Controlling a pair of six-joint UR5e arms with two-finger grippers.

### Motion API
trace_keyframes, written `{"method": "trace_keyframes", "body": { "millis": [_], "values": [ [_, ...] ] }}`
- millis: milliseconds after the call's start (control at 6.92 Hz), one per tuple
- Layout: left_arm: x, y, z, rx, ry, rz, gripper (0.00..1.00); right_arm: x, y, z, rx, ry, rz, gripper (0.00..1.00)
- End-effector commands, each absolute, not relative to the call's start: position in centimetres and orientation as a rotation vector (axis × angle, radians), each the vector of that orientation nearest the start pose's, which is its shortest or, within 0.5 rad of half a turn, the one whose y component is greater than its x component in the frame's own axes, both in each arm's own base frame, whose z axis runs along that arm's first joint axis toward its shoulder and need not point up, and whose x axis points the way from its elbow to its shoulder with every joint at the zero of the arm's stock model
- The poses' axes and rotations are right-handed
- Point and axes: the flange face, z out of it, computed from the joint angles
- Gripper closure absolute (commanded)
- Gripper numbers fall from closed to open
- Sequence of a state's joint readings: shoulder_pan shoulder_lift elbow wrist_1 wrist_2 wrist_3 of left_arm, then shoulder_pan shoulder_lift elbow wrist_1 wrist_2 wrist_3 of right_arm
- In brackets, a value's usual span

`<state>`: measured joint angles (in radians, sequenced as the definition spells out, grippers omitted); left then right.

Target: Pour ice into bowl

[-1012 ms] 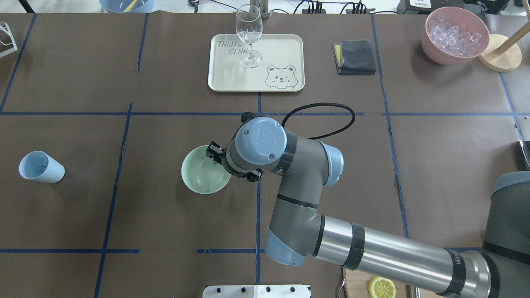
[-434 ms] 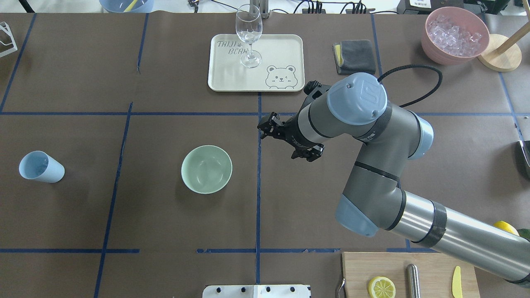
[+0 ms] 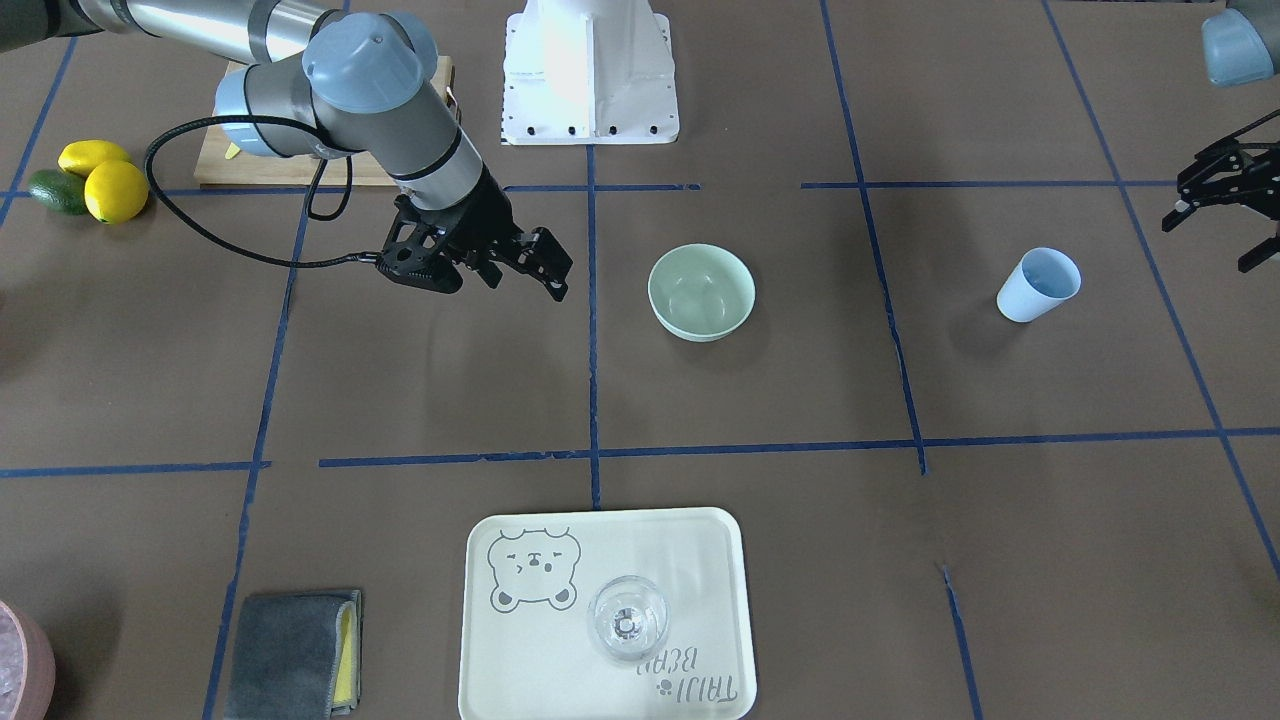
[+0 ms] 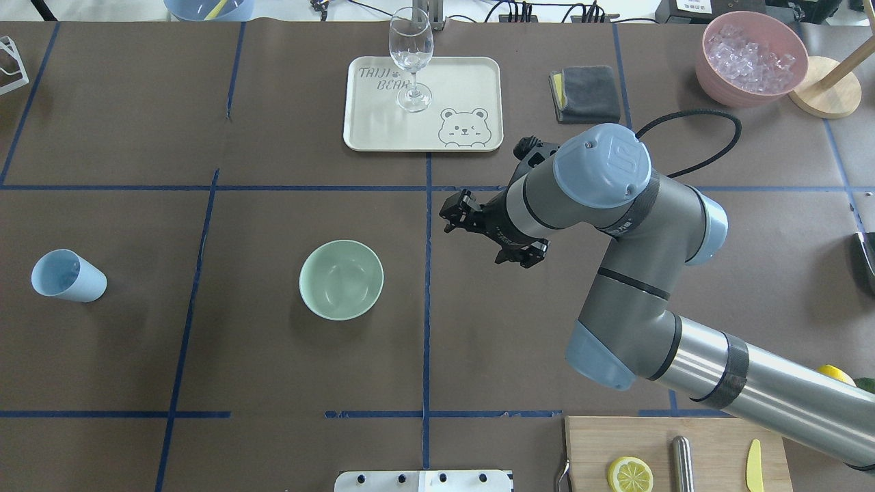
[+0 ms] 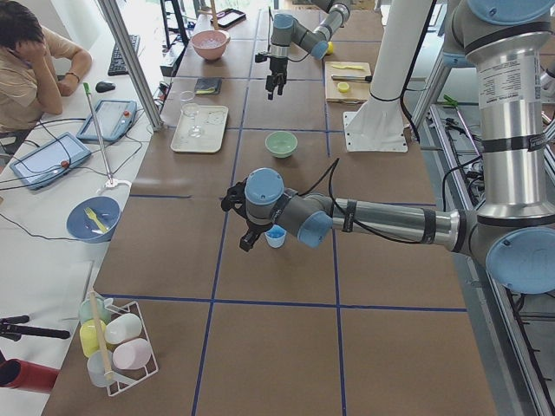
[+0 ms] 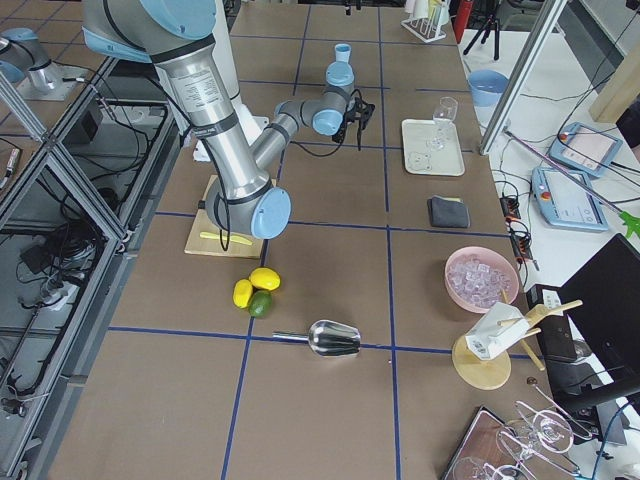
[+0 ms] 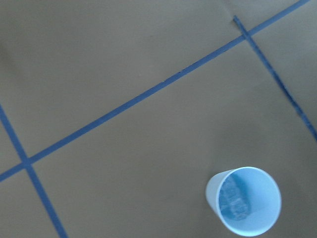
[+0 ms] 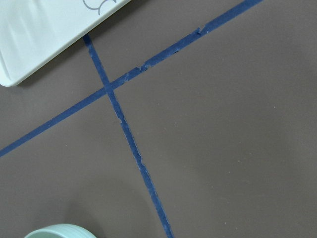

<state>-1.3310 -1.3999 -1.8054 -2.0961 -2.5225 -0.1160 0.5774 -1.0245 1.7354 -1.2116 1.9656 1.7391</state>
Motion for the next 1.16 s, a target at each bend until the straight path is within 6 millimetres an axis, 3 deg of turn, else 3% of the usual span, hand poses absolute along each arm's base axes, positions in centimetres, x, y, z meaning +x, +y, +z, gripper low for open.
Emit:
{"method": "trace_keyframes", "body": {
  "millis": [0, 289, 578, 723, 867, 1012],
  "values": [
    [8.7, -40.5, 52.9, 0.367, 1.147, 0.153, 0.00, -48.1, -44.2, 23.4, -0.121, -1.106, 0.470, 0.00],
    [18.8, -36.4, 54.0, 0.444, 1.046, -0.082, 0.00, -44.1, -46.4, 25.0, -0.076, -1.100, 0.464, 0.00],
    [20.1, -33.3, 56.1, 0.534, 0.914, -0.196, 0.00, -43.4, -46.8, 25.3, -0.076, -1.100, 0.451, 0.00],
    [18.7, -30.9, 57.4, 0.607, 0.888, -0.254, 0.00, -43.2, -46.6, 25.0, -0.075, -1.107, 0.448, 0.00],
    [17.6, -29.9, 57.5, 0.658, 0.908, -0.267, 0.00, -43.0, -46.5, 24.7, -0.071, -1.112, 0.446, 0.00],
    [19.7, -28.8, 57.3, 0.717, 0.889, -0.250, 0.00, -42.9, -46.2, 24.3, -0.069, -1.122, 0.443, 0.00]
  ]
}}
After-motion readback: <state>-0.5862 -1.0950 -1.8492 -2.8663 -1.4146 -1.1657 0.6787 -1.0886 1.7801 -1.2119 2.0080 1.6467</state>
